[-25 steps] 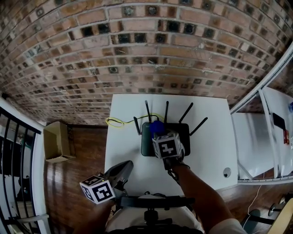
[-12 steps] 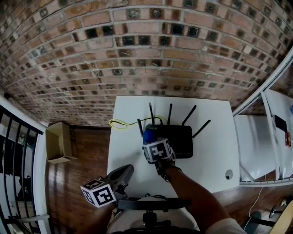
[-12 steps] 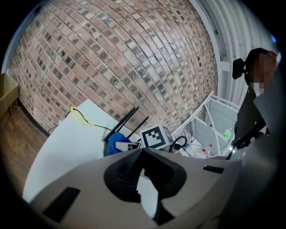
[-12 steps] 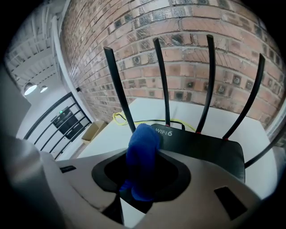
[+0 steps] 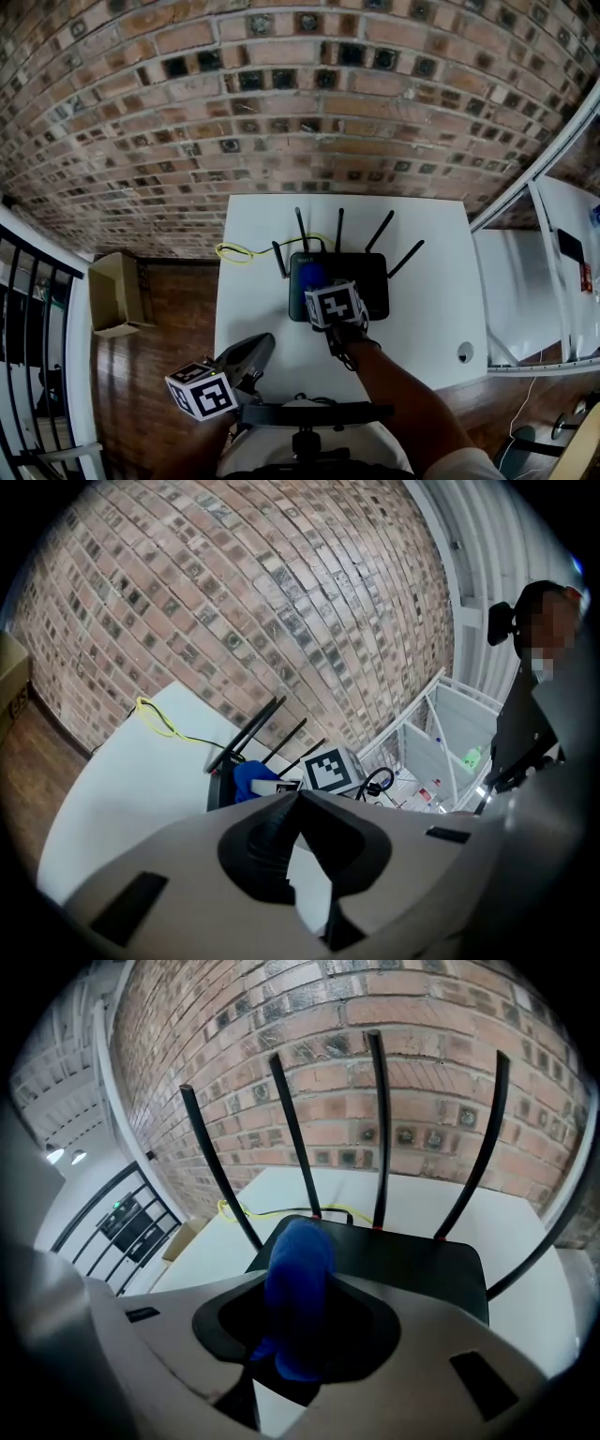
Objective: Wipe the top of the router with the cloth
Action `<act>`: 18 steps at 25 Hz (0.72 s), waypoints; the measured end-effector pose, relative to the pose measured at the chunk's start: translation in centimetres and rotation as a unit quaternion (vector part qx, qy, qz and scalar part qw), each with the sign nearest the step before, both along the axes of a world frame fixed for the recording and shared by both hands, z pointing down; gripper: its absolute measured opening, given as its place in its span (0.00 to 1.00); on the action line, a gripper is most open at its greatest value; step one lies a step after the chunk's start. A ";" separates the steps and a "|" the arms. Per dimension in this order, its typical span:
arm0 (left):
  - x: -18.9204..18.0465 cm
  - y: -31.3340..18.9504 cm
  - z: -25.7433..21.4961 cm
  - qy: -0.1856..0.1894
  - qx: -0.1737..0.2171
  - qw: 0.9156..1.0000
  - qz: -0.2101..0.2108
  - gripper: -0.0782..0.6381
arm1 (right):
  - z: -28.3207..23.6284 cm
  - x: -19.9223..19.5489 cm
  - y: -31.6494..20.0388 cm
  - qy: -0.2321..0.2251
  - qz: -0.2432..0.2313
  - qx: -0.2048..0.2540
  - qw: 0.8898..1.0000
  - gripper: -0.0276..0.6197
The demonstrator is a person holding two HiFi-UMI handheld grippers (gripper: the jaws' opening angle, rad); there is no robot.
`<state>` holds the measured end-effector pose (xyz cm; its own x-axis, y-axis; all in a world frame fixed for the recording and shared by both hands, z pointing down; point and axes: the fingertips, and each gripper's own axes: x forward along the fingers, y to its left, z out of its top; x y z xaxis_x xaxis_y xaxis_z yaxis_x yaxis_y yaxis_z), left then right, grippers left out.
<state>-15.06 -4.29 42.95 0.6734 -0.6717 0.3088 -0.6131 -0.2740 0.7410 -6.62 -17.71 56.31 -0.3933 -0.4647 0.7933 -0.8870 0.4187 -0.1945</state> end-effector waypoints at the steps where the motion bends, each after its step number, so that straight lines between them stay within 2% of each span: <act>1: 0.2 -0.2 -0.1 0.003 0.004 1.000 0.003 0.14 | 0.1 0.4 0.0 0.001 0.003 0.000 1.000 0.27; 7: 1.4 -0.4 0.4 0.006 0.001 1.000 0.018 0.14 | 0.0 3.7 -0.2 0.009 0.024 0.003 1.000 0.27; 10: 2.3 -0.7 0.1 0.009 0.017 0.999 0.032 0.14 | -0.1 5.8 -0.4 0.010 0.041 0.003 0.999 0.27; 13: 2.9 -0.6 0.2 -0.003 0.006 0.999 0.038 0.14 | -0.1 7.8 -0.5 0.011 0.056 0.004 0.998 0.27; 18: 3.4 -0.6 1.1 0.001 0.000 0.999 0.045 0.14 | 0.0 10.4 -0.7 0.008 0.078 0.008 0.997 0.27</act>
